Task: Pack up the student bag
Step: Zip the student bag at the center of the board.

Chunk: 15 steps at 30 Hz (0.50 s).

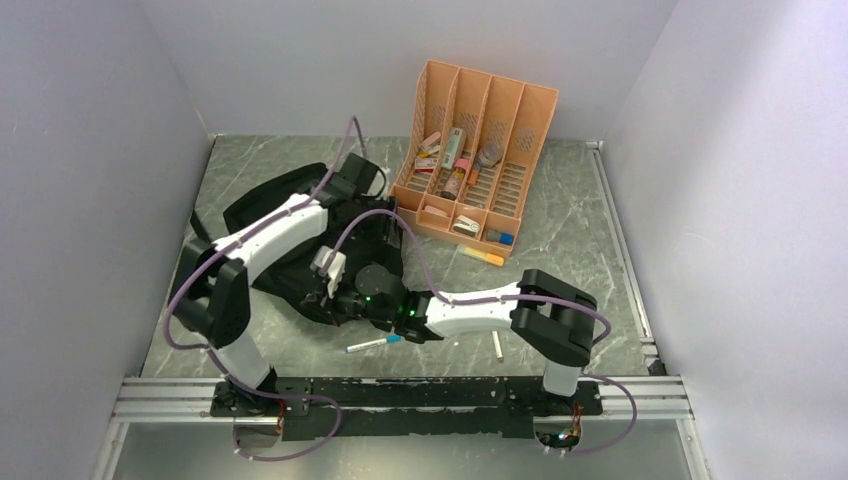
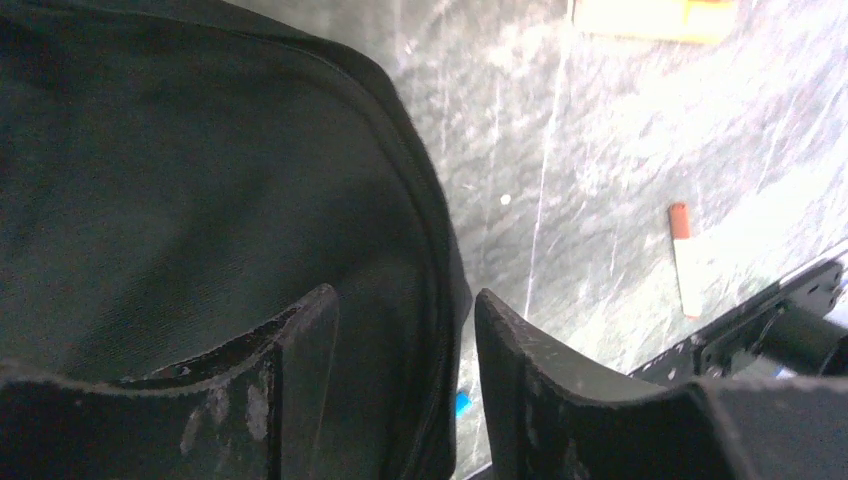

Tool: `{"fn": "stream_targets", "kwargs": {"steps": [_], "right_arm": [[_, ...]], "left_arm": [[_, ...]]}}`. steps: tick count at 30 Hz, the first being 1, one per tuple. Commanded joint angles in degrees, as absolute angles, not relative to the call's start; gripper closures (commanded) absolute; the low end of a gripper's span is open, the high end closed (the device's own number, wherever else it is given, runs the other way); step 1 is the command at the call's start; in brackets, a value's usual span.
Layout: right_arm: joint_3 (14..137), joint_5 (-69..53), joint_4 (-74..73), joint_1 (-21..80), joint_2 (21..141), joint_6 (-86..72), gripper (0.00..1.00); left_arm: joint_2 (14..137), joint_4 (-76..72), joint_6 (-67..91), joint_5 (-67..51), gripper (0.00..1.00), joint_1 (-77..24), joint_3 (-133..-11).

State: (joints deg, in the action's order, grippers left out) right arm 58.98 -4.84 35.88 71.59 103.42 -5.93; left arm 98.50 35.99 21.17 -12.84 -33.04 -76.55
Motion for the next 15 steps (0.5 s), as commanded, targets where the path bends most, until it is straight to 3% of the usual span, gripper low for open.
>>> {"fn": "stream_targets", "kwargs": {"steps": [1,9,15], "right_arm": [[57.0,-3.2,41.8,72.4,100.2,-4.6,1.0],[54.9,0.9,42.3,72.4,99.3,-5.7,1.0],[58.1,8.3,31.2,71.6,97.3,-15.0,1.0]], "left_arm": [[89.9,32.4,23.6,-6.8,0.38,-29.3,-75.4],[75.2,43.1,32.4,8.0,0.38,-20.7,-69.8],[59.6,47.3,38.7,8.4,0.38,-19.3,-61.1]]}}
